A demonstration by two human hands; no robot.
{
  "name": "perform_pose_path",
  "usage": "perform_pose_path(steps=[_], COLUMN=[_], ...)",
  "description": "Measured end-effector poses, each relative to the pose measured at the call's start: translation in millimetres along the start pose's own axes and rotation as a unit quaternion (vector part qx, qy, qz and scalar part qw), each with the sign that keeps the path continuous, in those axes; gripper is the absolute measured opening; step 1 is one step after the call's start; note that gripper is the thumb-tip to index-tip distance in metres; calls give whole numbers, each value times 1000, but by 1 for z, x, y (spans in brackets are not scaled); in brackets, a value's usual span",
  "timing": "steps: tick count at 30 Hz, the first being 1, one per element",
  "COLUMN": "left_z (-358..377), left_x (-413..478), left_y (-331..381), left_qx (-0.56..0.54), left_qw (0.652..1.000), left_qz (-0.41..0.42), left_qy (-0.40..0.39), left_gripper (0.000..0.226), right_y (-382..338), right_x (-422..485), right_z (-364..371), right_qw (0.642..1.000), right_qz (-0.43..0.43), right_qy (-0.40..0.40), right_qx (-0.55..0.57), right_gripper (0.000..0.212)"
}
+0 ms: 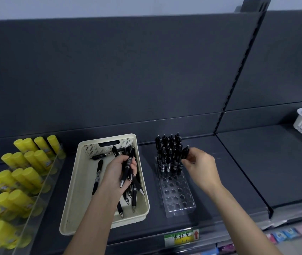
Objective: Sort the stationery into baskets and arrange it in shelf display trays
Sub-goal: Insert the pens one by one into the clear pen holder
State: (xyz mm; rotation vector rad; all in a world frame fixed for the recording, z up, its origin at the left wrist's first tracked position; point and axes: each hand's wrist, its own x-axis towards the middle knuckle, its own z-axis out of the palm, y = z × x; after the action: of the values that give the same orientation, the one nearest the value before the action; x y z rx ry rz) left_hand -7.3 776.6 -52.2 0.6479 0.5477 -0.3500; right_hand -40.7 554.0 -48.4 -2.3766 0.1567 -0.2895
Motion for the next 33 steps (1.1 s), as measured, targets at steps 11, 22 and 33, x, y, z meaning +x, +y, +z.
perform_pose_path(steps=[11, 22, 33], left_z=[2, 6, -1], left_x=[5, 2, -5], left_y=[-1, -4, -3], left_qx=[3, 26, 58], left_qw=[1000, 999, 996], left_qz=[18, 15, 13], left_qy=[11, -23, -72], left_gripper=[11, 10, 29], right_y=[-1, -28, -34], right_x=[2, 12, 8], right_z=[-3, -14, -14], right_qw=[997, 996, 999], right_qz=[-36, -77, -50], right_qy=[-23, 26, -13], right_qx=[-64, 43, 8], right_gripper=[11, 9, 3])
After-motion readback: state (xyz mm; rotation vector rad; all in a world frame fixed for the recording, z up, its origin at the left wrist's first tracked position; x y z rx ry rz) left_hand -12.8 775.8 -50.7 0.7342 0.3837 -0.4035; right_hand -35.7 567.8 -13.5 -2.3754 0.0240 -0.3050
